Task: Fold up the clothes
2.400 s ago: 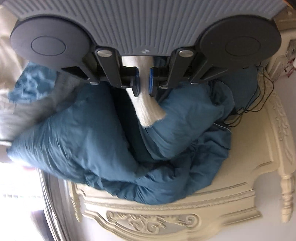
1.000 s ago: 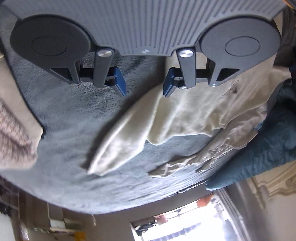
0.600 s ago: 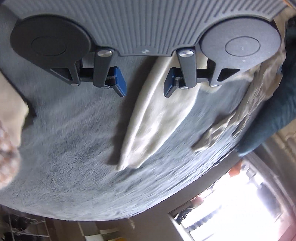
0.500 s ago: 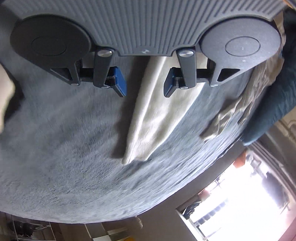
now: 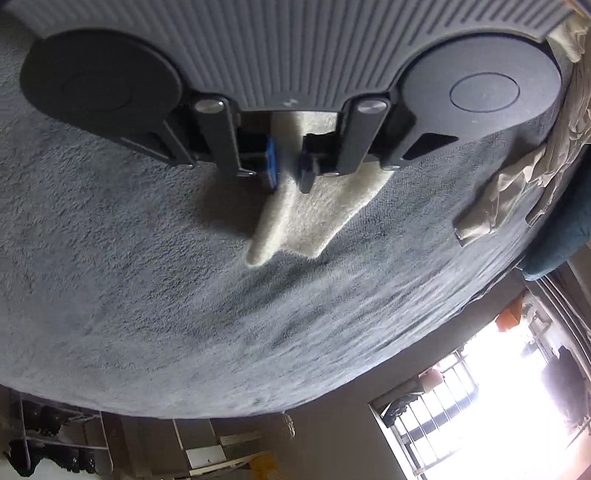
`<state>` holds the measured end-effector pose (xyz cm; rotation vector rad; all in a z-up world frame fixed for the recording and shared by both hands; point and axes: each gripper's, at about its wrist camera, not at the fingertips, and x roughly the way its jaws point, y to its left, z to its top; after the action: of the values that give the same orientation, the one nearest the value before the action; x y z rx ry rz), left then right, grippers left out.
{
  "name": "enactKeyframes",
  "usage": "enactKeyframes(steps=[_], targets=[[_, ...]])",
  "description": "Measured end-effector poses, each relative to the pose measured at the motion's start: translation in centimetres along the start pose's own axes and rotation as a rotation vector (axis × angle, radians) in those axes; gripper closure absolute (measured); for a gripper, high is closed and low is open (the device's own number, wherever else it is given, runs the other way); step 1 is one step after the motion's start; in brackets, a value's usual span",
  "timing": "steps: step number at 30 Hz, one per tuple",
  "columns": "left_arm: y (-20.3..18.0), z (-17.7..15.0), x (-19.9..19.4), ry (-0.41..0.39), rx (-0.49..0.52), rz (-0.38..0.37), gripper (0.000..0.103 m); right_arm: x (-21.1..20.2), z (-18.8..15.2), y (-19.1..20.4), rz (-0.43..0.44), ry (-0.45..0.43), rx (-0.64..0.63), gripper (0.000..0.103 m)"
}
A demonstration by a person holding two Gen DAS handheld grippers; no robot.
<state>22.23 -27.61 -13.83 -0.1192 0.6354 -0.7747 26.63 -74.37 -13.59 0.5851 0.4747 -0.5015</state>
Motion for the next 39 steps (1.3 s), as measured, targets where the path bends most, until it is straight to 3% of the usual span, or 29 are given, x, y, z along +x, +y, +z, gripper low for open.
enactKeyframes(steps=[6,11,15,20,25,28,32,36,39], targets=[[0.2,0.1,0.0,-0.001,-0.008,-0.003,0.025,-6.2,1.7,-2.8,-0.108,-0.167,0.031,0.095],[0.3,0.1,-0.1,-0.002,-0.016,-0.007,0.025,-8.3,2.1,-4.8,-0.256,-0.118,-0.003,0.095],[0.4,0.2,-0.1,-0.004,-0.023,-0.013,0.025,-7.8,1.7,-3.9,-0.377,-0.092,-0.077,0.095],[0.7,0.3,-0.3,-0.011,-0.047,-0.027,0.025,-11.3,2.3,-0.1,-0.331,-0.201,-0.197,0.095],[-0.1,0.5,0.0,0.015,-0.010,0.013,0.025,-19.5,2.3,1.8,-0.306,-0.301,-0.362,0.095],[-1.4,1.2,0.2,0.047,0.038,0.074,0.026,-21.9,2.0,0.4,-0.350,-0.296,-0.424,0.095],[-4.4,2.9,1.1,0.070,0.149,0.159,0.026,-21.7,1.1,-1.1,-0.354,-0.260,-0.457,0.095],[-7.7,5.0,4.6,0.065,0.206,0.188,0.026,-21.6,0.2,-2.4,-0.353,-0.228,-0.488,0.095],[-9.7,5.4,9.0,0.115,0.275,0.229,0.025,-21.6,-0.1,-2.2,-0.327,-0.235,-0.493,0.095]])
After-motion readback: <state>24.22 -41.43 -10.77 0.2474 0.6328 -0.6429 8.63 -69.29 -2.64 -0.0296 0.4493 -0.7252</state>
